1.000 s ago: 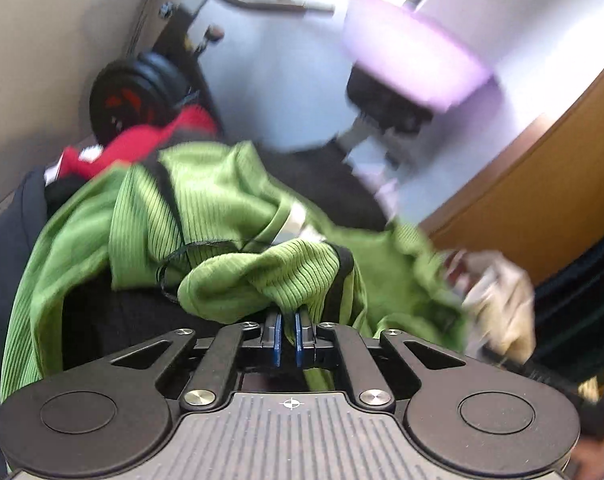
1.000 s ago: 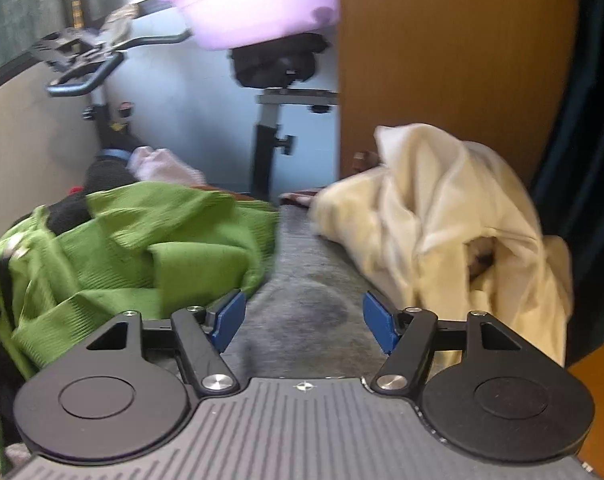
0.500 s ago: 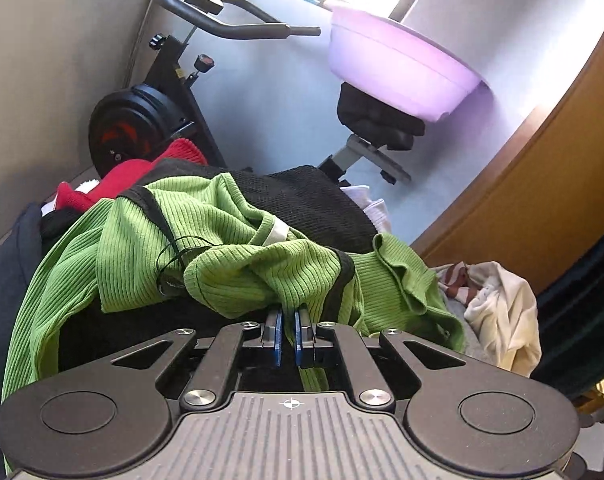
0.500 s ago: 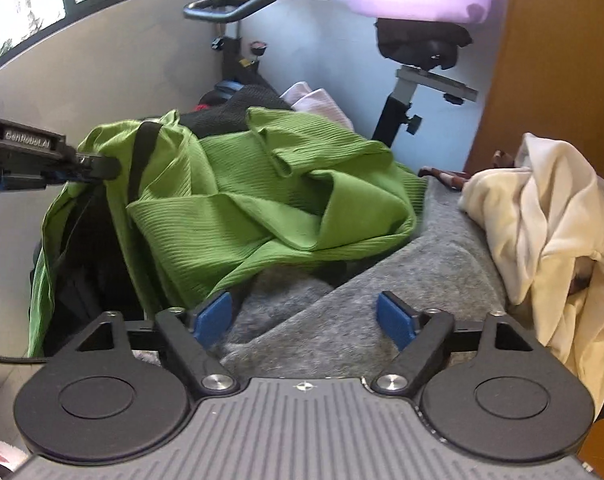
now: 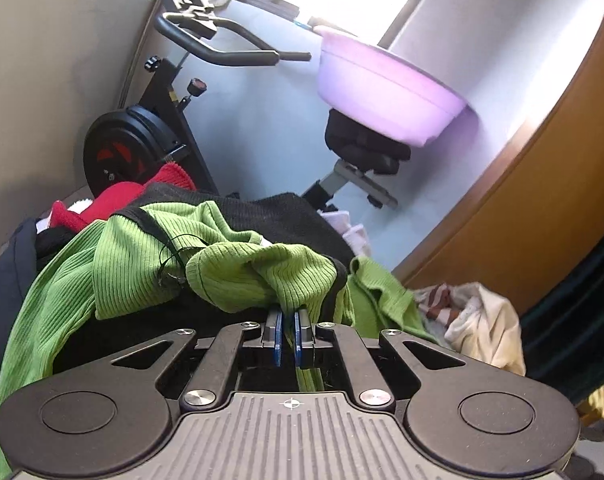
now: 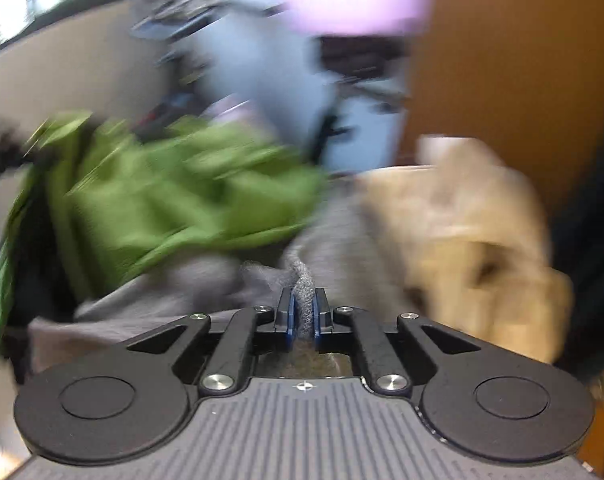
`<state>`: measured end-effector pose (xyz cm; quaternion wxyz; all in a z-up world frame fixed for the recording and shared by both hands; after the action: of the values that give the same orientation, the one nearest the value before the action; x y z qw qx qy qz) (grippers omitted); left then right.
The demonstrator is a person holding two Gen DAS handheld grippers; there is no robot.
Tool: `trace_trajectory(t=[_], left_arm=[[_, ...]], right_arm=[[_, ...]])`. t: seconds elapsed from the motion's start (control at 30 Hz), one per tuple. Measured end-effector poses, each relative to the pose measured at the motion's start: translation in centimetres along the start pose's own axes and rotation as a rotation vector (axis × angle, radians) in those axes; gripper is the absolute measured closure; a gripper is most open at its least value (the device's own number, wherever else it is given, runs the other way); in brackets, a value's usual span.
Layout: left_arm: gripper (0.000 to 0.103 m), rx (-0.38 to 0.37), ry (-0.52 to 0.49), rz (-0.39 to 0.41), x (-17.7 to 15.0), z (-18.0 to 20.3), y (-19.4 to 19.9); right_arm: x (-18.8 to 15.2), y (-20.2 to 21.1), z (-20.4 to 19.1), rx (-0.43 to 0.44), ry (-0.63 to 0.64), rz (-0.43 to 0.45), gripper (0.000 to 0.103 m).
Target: Fold clothes
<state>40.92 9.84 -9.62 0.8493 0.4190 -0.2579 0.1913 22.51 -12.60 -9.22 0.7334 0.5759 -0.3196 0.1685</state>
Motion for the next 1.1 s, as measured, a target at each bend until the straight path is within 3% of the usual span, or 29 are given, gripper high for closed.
trace_trajectory(t=[0.1,0.27,0.37,0.43,0.6,0.7,0.77,0.83,0.97,1.07,1.1], left_arm=[[0.098,-0.001,0.013,0.004,0.4,0.2,-0.9],[0.098,0.005,0.014,0.007,0.9,0.6,-2.0],[0.098,0.018,-0.002,-0.002,0.5,0.5,-2.2],[0.098,0.026,-0.013,-0.006,0.3,0.2,-2.1],[0.098,0.041,-0.008,-0.025,-0.3,-0.8,-1.9],[0.098,0.054,-0.005,-0.034,-0.7,-1.3,-1.8],[0.097,0.062,0.002,-0.04,-1.0,-1.6,-1.7],[0.097,0.075,0.009,-0.045,-1.3,-1.9,-1.7],[0.097,0.104,0.012,-0.048,-2.0,-2.5,-1.6],[0.097,0.121,0.021,-0.048,-2.2,-2.8,-1.3],[0.097,0.126,0.024,-0.048,-2.2,-3.0,-1.2]], right_arm=[[-0.5,0.0,3.8,-0.059,-0.082,-0.03,0.094],[-1.0,-0.9,3.9,-0.054,-0.095,-0.044,0.092],[-0.8,-0.7,2.5,0.022,-0.111,-0.029,0.079],[-0.5,-0.2,0.8,0.09,-0.073,-0.001,0.047],[-0.6,1.3,-3.5,0.244,0.057,0.057,0.022],[-1.0,0.7,-6.0,0.301,0.132,0.038,0.013],[-1.5,-0.6,-7.5,0.288,0.224,0.002,0.013],[-2.3,-2.4,-8.5,0.215,0.342,-0.034,0.011],[-3.2,-4.8,-9.1,0.139,0.433,-0.036,0.013],[-2.2,-4.6,-8.0,0.151,0.352,-0.018,0.045],[-1.7,-4.2,-7.2,0.163,0.303,-0.007,0.062]])
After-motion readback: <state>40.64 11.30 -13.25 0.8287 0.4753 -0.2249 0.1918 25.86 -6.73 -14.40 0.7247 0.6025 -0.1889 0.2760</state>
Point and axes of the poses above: each gripper's, at about its wrist camera, not at the fingertips, and y roughly against the way its jaws point, z to its right, x to its top, the point moved 7 cm from there along -y, roughly the way its jaws point, and after that the axes turned 7 degrees about y, right-handed, at the moved point
